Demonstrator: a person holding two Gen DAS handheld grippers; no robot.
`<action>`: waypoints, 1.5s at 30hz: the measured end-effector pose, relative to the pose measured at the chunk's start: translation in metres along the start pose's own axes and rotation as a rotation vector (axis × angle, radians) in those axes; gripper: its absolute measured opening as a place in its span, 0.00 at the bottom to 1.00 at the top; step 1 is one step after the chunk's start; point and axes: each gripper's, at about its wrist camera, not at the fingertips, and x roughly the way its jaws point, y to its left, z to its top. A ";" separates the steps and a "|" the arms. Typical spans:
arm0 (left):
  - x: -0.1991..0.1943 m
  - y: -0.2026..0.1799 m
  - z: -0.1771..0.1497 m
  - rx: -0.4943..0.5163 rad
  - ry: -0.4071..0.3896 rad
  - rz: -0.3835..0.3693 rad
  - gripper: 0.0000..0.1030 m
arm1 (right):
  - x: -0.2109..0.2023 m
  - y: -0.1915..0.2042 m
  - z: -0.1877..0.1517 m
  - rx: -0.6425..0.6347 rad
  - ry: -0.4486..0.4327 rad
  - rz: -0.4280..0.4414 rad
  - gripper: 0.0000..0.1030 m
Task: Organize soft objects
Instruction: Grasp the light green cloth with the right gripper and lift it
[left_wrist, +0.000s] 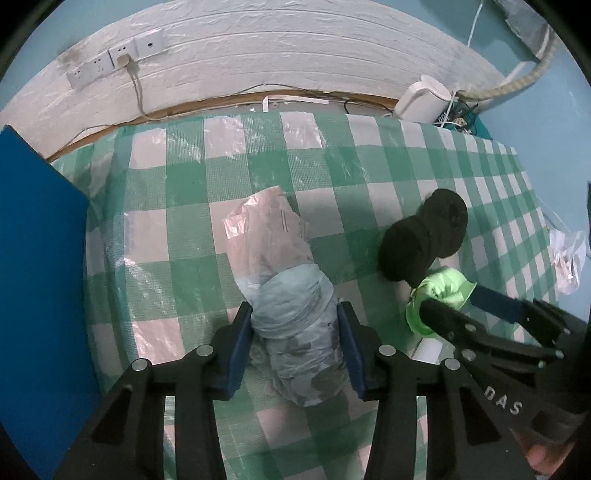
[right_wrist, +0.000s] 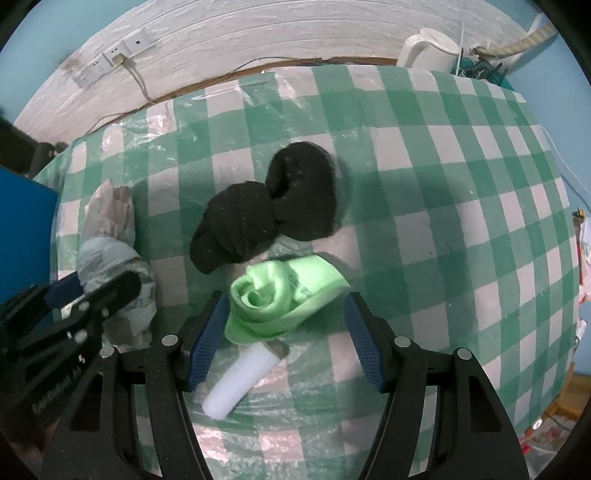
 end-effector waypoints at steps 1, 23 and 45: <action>-0.001 0.001 -0.001 0.005 0.002 -0.001 0.44 | 0.002 0.002 0.001 -0.002 0.001 -0.001 0.64; 0.006 -0.001 0.001 0.046 -0.014 0.062 0.53 | 0.015 0.008 -0.010 -0.063 0.006 -0.050 0.36; -0.024 0.003 -0.018 0.125 -0.048 0.122 0.48 | -0.014 0.017 -0.018 -0.162 -0.034 -0.072 0.26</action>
